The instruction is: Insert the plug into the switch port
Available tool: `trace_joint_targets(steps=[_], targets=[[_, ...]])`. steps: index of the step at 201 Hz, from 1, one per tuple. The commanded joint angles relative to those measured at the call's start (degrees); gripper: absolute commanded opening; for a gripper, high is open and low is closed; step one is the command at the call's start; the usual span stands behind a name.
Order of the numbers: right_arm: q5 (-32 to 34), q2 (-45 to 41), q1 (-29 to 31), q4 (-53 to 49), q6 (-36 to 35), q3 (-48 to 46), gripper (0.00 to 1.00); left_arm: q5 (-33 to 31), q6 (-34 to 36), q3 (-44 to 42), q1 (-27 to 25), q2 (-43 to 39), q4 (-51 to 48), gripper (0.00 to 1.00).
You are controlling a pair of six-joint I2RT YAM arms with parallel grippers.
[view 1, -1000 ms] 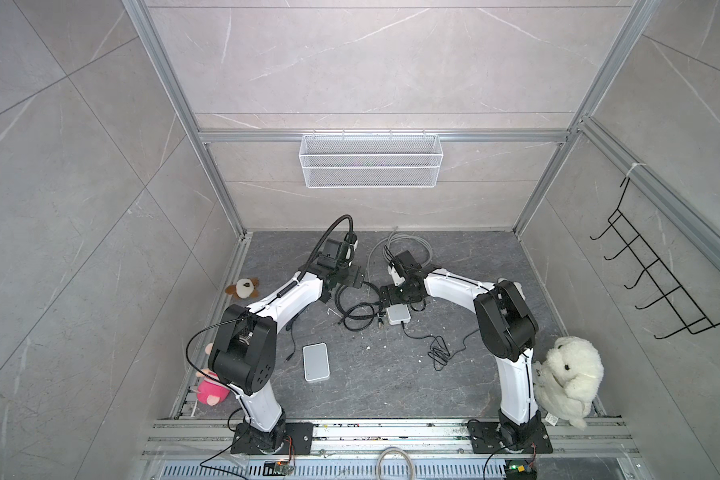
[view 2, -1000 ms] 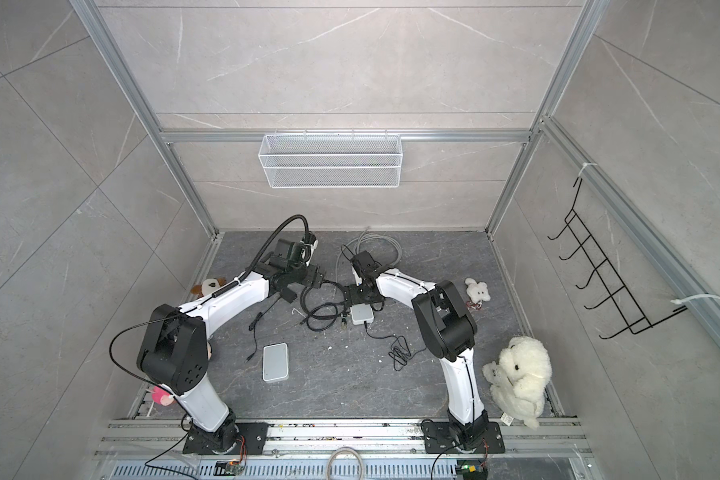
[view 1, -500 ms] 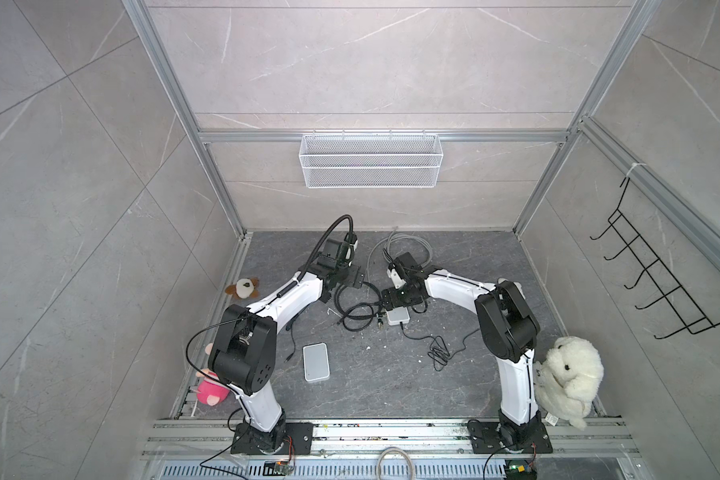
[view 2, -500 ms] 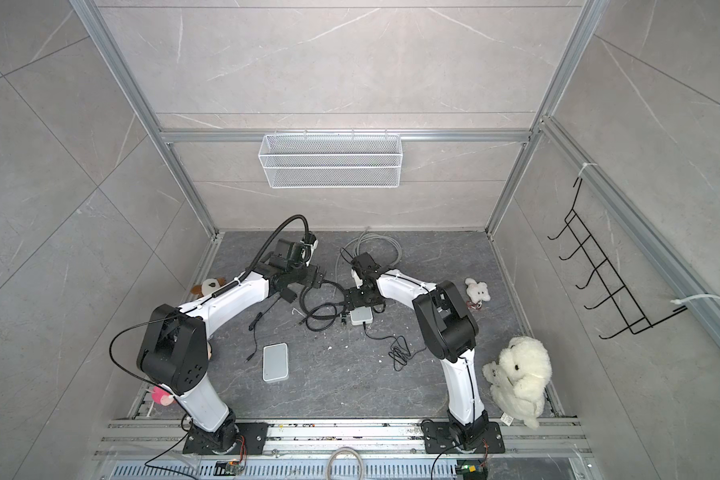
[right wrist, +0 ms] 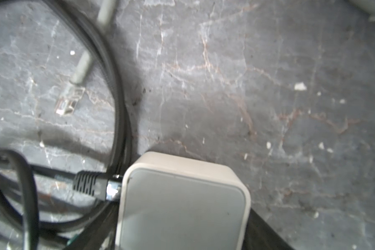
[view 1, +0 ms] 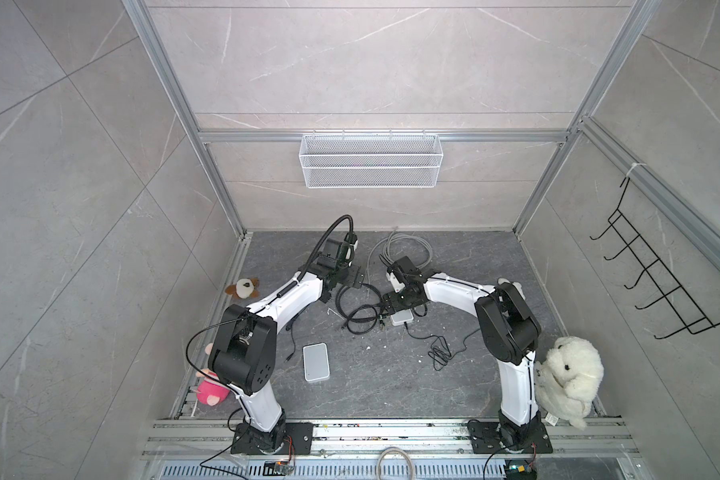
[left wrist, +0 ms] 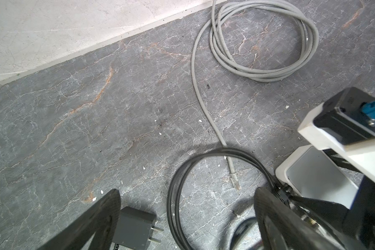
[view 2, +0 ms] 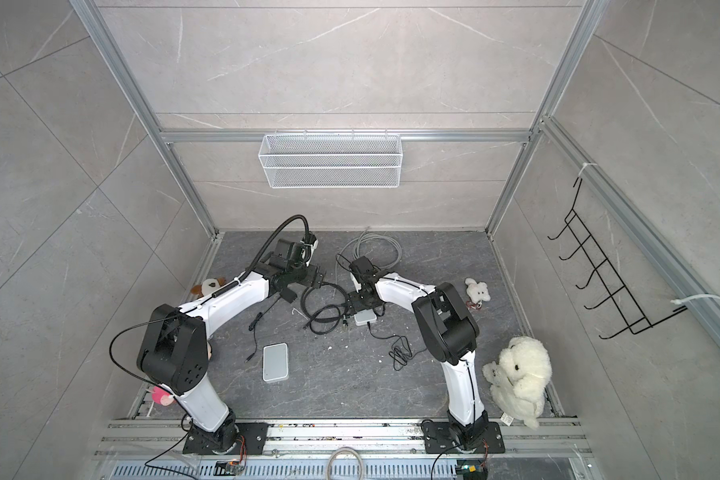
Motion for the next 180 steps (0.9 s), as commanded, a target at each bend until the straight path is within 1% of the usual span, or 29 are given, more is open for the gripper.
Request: trace_joint_targets(steps=[1, 30, 54, 80, 102, 117, 144, 162, 180], targets=[[-4.74, -4.11, -0.40, 0.00, 0.18, -1.61, 0.75, 0.71, 0.74, 1.75, -0.26, -1.05, 1.18, 0.98], [-7.89, -7.35, -2.00, 0.59, 1.75, -1.56, 0.73, 0.39, 0.58, 1.65, -0.26, -1.12, 1.22, 0.98], [-10.60, -9.66, -4.70, 1.45, 3.60, -2.32, 0.73, 0.18, 0.48, 1.52, -0.26, -1.07, 1.26, 0.98], [-10.87, -12.16, -8.25, 2.40, 5.69, -3.45, 0.73, -0.14, 0.52, 1.32, -0.26, -1.12, 1.66, 0.97], [-10.51, -14.96, -11.61, 4.63, 9.03, -6.00, 0.73, -0.38, 0.48, 1.22, -0.26, -1.06, 1.76, 0.97], [-8.85, -16.77, -14.81, 5.81, 11.59, -7.78, 0.73, -0.66, 0.39, 1.03, -0.25, -1.12, 1.87, 0.97], [-1.81, -19.66, -19.66, 7.25, 14.63, -10.16, 0.74, -1.79, 0.15, 0.51, -0.25, -1.51, 2.40, 0.97], [1.66, -19.44, -22.34, 7.58, 16.19, -10.36, 0.74, -5.57, -0.88, 0.47, -0.19, -2.26, 2.69, 0.98], [2.83, -18.35, -25.04, 8.91, 18.33, -10.90, 0.74, -9.16, -2.02, -0.11, -0.22, -3.87, 4.31, 0.98]])
